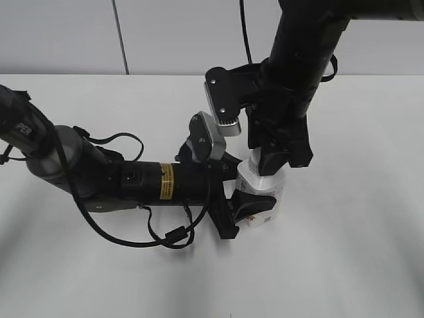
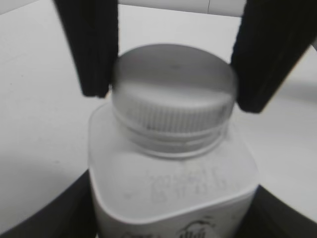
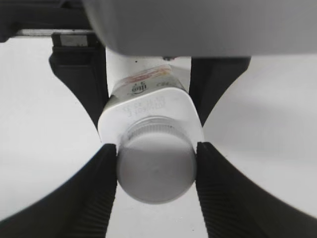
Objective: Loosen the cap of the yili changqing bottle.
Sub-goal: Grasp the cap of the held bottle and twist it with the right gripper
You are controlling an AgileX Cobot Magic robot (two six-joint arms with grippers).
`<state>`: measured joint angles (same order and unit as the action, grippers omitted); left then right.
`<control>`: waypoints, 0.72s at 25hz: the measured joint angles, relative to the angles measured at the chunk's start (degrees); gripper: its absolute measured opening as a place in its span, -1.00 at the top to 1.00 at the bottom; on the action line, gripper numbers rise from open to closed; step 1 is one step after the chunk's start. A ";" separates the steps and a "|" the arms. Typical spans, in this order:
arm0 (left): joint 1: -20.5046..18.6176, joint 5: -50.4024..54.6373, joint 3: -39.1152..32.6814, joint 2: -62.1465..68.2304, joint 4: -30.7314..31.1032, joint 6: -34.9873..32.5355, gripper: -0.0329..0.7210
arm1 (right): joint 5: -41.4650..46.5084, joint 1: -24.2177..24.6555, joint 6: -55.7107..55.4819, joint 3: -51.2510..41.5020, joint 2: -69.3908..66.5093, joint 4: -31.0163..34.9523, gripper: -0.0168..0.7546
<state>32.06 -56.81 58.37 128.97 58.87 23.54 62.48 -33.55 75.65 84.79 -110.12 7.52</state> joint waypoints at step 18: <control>0.00 0.05 0.00 0.00 -0.16 0.11 -0.25 | 5.14 -0.17 -43.66 0.11 5.05 -1.59 -0.51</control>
<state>32.06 -56.76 58.37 128.97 58.71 23.65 67.62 -33.72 31.99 84.90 -105.07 5.93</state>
